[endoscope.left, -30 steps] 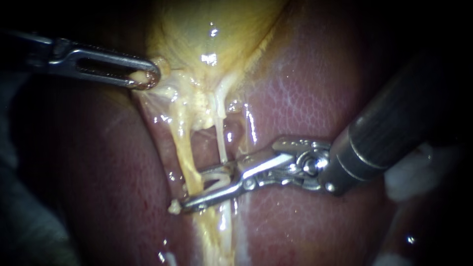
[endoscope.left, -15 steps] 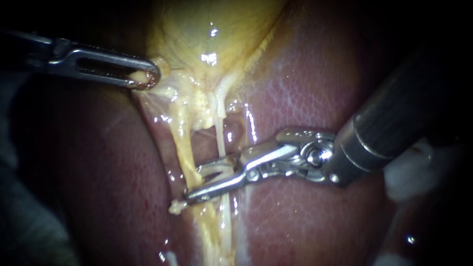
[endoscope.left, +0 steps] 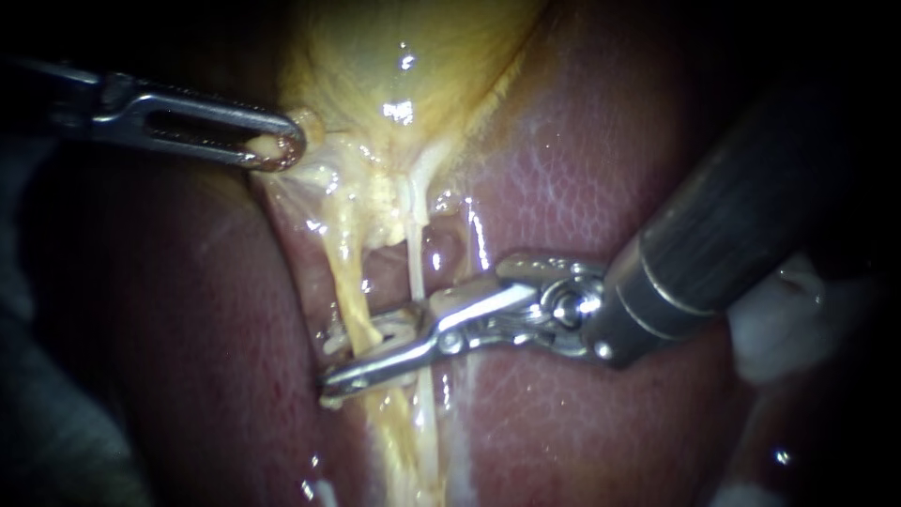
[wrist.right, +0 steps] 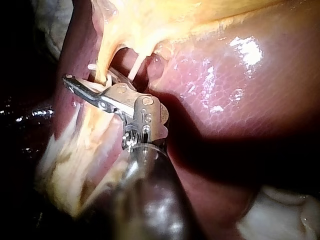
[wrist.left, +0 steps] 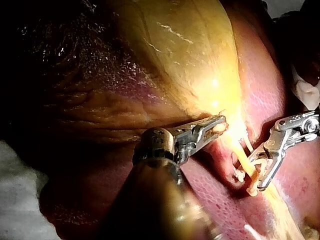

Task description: Clipping second clip left tube

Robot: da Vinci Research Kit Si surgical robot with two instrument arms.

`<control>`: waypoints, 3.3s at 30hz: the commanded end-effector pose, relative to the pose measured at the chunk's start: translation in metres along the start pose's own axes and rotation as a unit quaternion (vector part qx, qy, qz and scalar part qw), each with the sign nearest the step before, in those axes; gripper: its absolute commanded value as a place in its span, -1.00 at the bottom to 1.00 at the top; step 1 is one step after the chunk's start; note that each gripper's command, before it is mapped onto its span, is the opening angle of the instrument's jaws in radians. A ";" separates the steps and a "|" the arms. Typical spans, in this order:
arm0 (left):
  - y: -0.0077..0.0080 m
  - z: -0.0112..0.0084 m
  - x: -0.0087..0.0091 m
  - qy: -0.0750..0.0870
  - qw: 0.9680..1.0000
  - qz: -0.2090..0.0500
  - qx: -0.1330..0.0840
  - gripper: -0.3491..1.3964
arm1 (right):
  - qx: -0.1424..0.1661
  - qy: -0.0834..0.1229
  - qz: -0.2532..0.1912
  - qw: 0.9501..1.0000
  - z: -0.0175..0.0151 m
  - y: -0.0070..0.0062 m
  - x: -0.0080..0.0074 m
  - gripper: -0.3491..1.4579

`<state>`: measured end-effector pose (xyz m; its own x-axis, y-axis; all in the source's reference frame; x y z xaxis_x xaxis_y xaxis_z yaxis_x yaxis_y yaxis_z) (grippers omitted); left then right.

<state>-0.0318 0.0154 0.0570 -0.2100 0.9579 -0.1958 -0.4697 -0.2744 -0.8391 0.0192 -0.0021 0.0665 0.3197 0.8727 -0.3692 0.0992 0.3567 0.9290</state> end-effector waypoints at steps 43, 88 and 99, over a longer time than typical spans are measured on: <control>0.0000 0.0000 0.0000 0.000 1.000 0.000 0.000 -1.00 | 0.146 0.028 -0.058 0.987 0.0004 -0.0041 0.0004 -0.12; 0.0000 0.0001 0.0000 0.000 1.000 0.000 0.000 -1.00 | 0.178 0.011 -0.101 0.979 0.0010 -0.0051 0.0002 -0.15; 0.0000 0.0000 0.0000 0.000 1.000 0.000 0.000 -1.00 | 0.178 0.012 -0.104 0.979 0.0007 -0.0048 0.0003 -0.23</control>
<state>-0.0319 0.0154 0.0570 -0.2098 0.9579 -0.1958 -0.4702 -0.2744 -0.8388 0.0195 -0.0038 0.0620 0.2364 0.8020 -0.5486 0.4834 0.3927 0.7824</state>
